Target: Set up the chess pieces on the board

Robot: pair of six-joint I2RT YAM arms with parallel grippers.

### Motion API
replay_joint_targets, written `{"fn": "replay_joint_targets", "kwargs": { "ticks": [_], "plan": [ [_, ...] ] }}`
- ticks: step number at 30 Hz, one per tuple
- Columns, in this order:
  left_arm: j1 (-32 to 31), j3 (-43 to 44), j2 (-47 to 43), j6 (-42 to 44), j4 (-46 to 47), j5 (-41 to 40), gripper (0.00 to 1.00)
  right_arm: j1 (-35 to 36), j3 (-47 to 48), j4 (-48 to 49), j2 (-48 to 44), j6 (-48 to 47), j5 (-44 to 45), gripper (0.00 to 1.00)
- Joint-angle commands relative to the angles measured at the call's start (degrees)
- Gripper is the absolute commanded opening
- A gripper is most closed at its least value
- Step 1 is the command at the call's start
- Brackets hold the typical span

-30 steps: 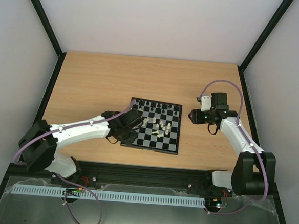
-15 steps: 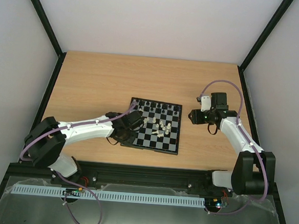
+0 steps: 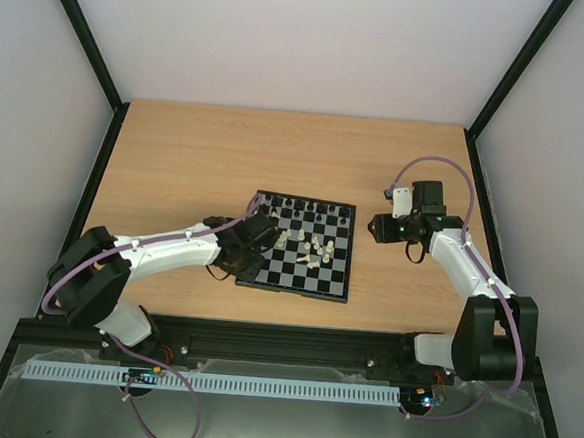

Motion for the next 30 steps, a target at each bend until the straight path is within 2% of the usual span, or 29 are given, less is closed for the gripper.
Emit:
{"fn": "replay_joint_targets", "kwargs": {
  "ticks": [1,6,9,11,13,16,19,22,25,30],
  "plan": [
    [0.3,-0.5,0.2,0.0,-0.5,0.7,0.25,-0.1,-0.2,-0.7,0.0,-0.5,-0.4,0.57],
    [0.3,0.9,-2.1,0.1,-2.3,0.9,0.35,-0.1,-0.2,-1.0,-0.1,-1.0,-1.9,0.57],
    [0.3,3.4,-4.9,0.0,-4.0,-0.7,0.43,0.0,0.1,-2.1,-0.4,-2.8,-5.4,0.57],
    [0.3,5.3,-6.8,0.4,-4.3,-2.1,0.45,0.0,0.6,-4.1,-0.7,-4.8,-8.9,0.57],
    [0.3,6.3,-9.0,1.1,-3.2,-3.5,0.46,0.1,1.8,-6.9,-0.7,-8.0,-12.4,0.65],
    [0.3,6.0,-13.2,2.1,2.7,-4.4,0.52,0.9,4.6,-12.2,-0.8,-13.0,-16.0,0.66],
    [0.3,3.8,-17.1,1.0,9.3,-5.1,0.62,4.0,7.6,-15.7,-0.7,-16.0,-13.1,0.62],
    [0.2,1.6,-19.9,-1.3,15.1,-3.7,0.66,7.5,9.8,-17.5,0.7,-16.9,-9.3,0.54],
    [0.2,-1.0,-21.5,-3.6,19.5,-0.9,0.66,10.2,11.5,-18.5,3.6,-16.7,-7.2,0.47],
    [0.2,-3.5,-23.3,-6.2,19.8,-1.1,0.61,14.5,12.2,-18.2,6.3,-16.2,-3.8,0.47]
  ]
}}
